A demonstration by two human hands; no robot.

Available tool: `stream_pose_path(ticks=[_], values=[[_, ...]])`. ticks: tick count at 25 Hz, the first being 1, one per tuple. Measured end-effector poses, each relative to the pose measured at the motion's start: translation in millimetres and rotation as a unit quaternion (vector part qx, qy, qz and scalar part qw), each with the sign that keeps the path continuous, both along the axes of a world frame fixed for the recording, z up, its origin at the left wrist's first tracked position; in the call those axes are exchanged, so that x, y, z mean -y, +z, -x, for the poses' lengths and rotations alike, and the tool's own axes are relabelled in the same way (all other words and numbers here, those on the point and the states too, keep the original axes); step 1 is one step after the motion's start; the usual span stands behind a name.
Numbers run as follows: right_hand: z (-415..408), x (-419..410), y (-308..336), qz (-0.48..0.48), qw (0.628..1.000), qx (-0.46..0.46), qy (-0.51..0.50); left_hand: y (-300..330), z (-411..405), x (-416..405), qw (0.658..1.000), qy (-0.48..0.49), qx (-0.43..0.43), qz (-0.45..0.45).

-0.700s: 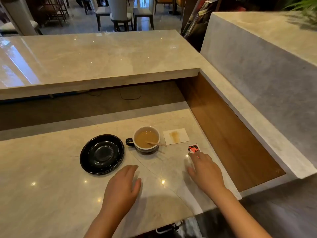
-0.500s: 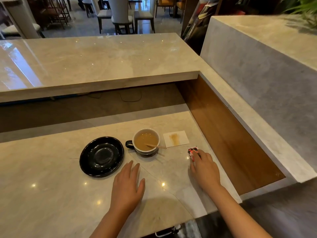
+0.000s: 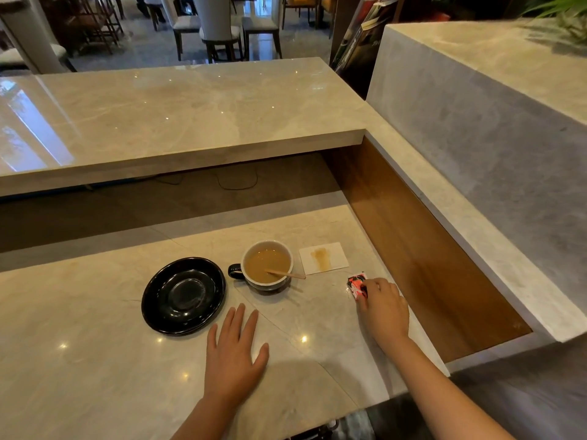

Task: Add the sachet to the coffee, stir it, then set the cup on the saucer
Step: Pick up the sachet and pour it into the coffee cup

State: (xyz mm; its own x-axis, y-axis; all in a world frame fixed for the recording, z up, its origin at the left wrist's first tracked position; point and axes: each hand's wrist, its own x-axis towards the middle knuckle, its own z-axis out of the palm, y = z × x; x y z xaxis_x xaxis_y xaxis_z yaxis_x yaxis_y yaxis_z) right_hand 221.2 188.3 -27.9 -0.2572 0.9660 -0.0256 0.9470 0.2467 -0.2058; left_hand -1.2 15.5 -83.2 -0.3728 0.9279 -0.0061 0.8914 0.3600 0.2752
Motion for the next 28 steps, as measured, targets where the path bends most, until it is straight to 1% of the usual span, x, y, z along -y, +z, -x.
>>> stream_pose_path(ticks=[3,6,10,14,16,17,18,20,21,22,23,25,27,28], values=[[-0.3,-5.1,1.2,0.016,0.999,0.008,-0.03,-1.4,1.1,-0.5,1.0,0.0,-0.003,0.011],[0.6,-13.1,1.7,0.053,0.996,-0.032,-0.07,-2.8,2.2,-0.5,1.0,-0.004,-0.014,0.012],[1.5,-21.5,1.1,0.135,0.97,-0.163,-0.123,-3.6,3.0,-1.4,1.0,-0.001,-0.023,0.011],[2.5,-14.1,1.6,0.141,0.942,-0.272,-0.136,-4.5,3.7,-1.6,1.0,-0.003,-0.024,0.016],[5.0,-9.5,6.6,0.153,0.911,-0.35,-0.156,-4.8,4.4,-1.1,1.0,-0.009,-0.022,0.018],[7.4,-7.5,10.0,0.178,0.882,-0.401,-0.17,-4.6,4.9,-0.8,1.0,-0.012,-0.022,0.016],[10.2,-5.2,13.2,0.212,0.843,-0.459,-0.183,-4.8,5.1,-1.0,1.0,-0.013,-0.019,0.012],[18.6,0.3,20.3,0.279,0.747,-0.572,-0.192,-5.3,5.4,-1.0,1.0,-0.014,-0.014,0.001],[23.7,2.7,23.8,0.307,0.704,-0.613,-0.186,-5.2,5.1,-0.9,1.0,-0.013,-0.012,-0.002],[29.4,3.4,27.5,0.33,0.674,-0.637,-0.176,-5.2,5.0,-0.9,1.0,-0.013,-0.011,-0.005],[35.4,3.5,32.4,0.347,0.655,-0.651,-0.164,-5.1,4.9,-0.7,1.0,-0.013,-0.009,-0.01],[47.6,0.1,42.9,0.364,0.645,-0.658,-0.131,-4.5,5.2,-0.3,1.0,-0.012,-0.006,-0.017],[58.0,-6.0,52.8,0.364,0.654,-0.656,-0.1,-3.2,4.9,-0.6,1.0,-0.011,-0.004,-0.022],[62.7,-9.4,56.8,0.359,0.666,-0.648,-0.086,-2.9,4.7,-0.9,1.0,-0.01,-0.002,-0.021]])
